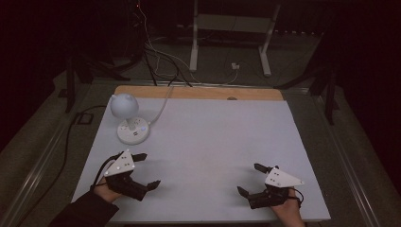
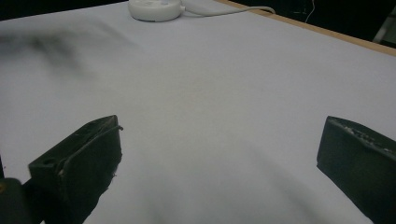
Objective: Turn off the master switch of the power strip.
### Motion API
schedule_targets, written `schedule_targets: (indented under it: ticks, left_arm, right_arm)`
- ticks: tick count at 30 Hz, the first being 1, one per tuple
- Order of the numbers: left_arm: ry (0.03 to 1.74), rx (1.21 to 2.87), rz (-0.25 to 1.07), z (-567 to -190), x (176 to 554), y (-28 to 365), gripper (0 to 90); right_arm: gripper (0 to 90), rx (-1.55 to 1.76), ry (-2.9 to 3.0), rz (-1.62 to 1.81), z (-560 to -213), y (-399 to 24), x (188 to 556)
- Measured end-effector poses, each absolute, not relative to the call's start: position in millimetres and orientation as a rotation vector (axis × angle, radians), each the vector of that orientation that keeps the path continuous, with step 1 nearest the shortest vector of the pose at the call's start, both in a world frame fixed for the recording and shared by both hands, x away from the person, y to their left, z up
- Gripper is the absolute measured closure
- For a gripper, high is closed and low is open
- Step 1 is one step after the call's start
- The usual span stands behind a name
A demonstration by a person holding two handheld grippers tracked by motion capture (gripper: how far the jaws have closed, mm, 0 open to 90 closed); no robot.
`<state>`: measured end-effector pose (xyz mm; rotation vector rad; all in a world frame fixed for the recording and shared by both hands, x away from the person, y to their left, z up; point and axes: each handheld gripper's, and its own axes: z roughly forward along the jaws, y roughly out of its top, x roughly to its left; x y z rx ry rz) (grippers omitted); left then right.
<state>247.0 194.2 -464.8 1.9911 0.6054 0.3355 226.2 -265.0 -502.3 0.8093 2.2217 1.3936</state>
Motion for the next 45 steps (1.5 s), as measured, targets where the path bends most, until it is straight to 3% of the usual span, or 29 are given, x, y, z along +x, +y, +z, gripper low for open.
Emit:
schedule_targets:
  ticks: [23,45]
  left_arm:
    - [0.814,1.916,0.500,-452,289,194,0.2]
    - [1.061,1.875,0.640,-469,333,192,3.1]
  right_arm:
    - [0.0,0.813,2.216,1.409,-502,-266,227]
    - [0.0,0.824,2.210,1.420,-502,-267,227]
